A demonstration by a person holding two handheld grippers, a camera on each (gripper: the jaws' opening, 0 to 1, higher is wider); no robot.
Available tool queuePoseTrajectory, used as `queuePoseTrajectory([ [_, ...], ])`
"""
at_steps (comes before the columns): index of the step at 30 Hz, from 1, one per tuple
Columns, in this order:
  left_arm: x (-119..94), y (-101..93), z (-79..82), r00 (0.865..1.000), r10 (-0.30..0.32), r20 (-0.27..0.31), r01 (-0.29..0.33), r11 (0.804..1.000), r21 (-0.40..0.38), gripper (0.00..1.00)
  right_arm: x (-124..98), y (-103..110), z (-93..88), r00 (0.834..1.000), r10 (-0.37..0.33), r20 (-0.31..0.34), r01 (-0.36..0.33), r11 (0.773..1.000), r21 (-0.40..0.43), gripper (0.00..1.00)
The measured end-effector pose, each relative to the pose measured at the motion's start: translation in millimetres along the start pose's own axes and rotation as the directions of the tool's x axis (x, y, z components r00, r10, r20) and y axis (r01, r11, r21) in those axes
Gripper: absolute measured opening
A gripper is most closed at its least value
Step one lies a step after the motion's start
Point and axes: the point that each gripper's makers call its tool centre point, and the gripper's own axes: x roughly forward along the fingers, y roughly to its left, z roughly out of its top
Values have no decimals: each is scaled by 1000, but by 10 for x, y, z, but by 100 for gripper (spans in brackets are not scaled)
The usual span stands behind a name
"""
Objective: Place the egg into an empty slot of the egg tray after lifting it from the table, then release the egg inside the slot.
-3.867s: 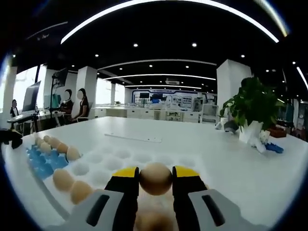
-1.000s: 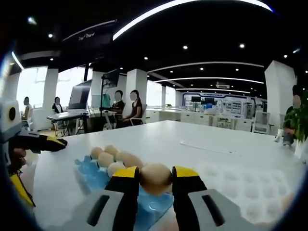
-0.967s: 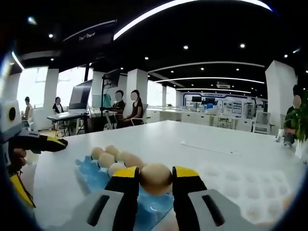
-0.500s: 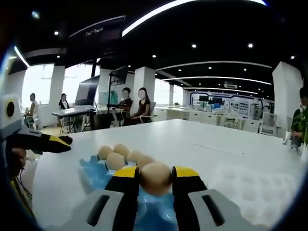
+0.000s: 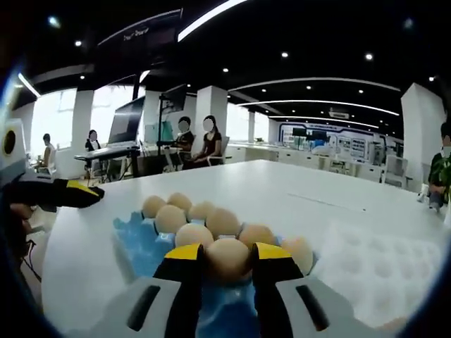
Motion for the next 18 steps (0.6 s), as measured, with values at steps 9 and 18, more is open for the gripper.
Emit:
queuePoseTrajectory([
  [9,29,-8,-29,1000,-1,-16,1,1000,4,100,16,-17,-28,1000,-1,-1,1,999,51,29],
  [18,17,-18,-18,1000,4,-13,-4,1000,3,100,21,-28,-50,1000,8,-16,-7,994,111,29],
])
